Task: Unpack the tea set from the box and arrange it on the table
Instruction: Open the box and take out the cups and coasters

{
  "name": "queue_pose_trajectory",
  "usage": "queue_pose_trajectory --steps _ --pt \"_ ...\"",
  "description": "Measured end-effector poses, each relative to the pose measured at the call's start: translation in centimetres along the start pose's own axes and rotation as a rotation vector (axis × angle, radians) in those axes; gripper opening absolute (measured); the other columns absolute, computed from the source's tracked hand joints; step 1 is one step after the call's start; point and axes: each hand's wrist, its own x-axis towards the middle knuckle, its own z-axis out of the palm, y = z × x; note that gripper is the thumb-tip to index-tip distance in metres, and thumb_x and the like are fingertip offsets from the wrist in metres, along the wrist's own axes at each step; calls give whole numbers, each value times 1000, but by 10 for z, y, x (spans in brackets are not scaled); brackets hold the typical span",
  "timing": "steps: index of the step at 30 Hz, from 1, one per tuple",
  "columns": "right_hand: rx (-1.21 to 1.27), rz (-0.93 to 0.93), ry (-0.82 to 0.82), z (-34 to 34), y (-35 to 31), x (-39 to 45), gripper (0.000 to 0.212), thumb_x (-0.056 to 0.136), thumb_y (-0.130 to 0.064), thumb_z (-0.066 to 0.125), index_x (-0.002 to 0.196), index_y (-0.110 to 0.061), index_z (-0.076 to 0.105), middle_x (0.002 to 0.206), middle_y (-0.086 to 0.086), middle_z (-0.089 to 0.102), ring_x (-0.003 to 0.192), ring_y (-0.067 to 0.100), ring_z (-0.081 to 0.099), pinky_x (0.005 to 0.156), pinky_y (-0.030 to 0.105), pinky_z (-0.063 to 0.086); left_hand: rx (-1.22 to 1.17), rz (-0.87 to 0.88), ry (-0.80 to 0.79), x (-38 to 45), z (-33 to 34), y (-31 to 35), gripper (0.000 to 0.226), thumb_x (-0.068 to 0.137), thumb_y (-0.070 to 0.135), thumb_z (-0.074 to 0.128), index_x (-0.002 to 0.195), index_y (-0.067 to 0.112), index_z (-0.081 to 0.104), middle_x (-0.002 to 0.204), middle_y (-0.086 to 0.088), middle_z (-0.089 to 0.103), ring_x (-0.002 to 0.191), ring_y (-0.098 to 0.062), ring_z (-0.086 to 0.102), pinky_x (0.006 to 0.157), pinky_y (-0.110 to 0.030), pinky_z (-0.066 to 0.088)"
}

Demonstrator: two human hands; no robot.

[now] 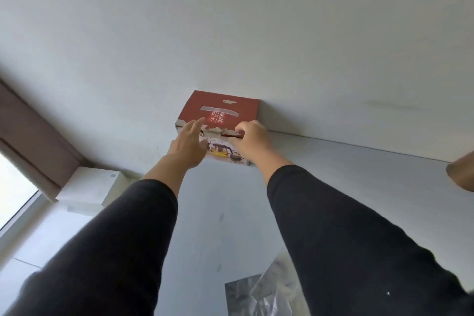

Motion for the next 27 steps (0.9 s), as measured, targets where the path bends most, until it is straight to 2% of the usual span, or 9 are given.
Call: queue_pose_trajectory --steps 3,6,10,12,14,15,20,23,27 --pt "-70 -27 12 27 -1 12 30 91 -28 55 117 -13 63 132 5 47 126 22 42 102 39 40 80 2 4 17 1 -20 52 96 18 47 146 18 33 154 -3 28 140 -26 33 109 -46 35" --pt "-106 -25 102 46 -1 20 24 91 -24 56 108 -13 69 137 4 46 131 21 37 101 41 40 100 44 44 43 3 -36 49 95 23 47 143 20 36 151 -1 29 139 -21 31 109 -47 33" --pt "-45 111 274 61 -11 27 17 85 -23 57 80 -11 69 136 4 48 132 21 38 98 41 42 -35 14 -6 68 2 -54 65 84 41 54 143 23 33 149 -5 25 137 -23 32 109 -47 32" --pt "35 225 329 64 -17 32 12 83 -25 59 79 -14 64 140 4 42 135 20 34 103 42 38 -196 5 -68 76 -2 -62 79 77 43 59 146 22 27 145 -6 29 128 -26 43 100 -39 42" --pt "106 309 376 62 -21 37 7 80 -25 60 83 -19 57 140 4 37 133 23 36 104 45 39 -289 53 -88 81 -5 -67 82 79 36 63 148 17 24 141 -6 36 123 -24 47 89 -27 42" --pt "113 321 394 62 -22 39 9 79 -24 60 85 -20 55 138 5 37 130 25 38 103 45 40 -293 85 -92 82 -6 -69 81 81 34 64 149 16 24 142 -5 38 123 -22 47 88 -25 40" --pt "-122 195 523 75 -27 33 8 79 -16 62 74 -11 67 140 13 46 139 32 32 101 49 32 -164 310 -55 89 -6 -87 70 85 39 65 144 18 34 140 -6 41 123 -22 48 93 -24 40" --pt "-240 126 608 87 -30 28 10 72 -12 62 70 -13 71 131 15 56 132 37 43 92 52 38 -173 322 9 91 -2 -93 67 84 38 67 141 17 39 142 -8 38 127 -24 46 100 -33 44" --pt "-279 66 625 89 -34 25 8 68 -8 65 65 -15 69 122 13 62 126 36 50 87 56 45 -236 292 82 88 2 -93 66 79 36 73 136 15 47 133 -11 41 117 -26 52 99 -34 47"
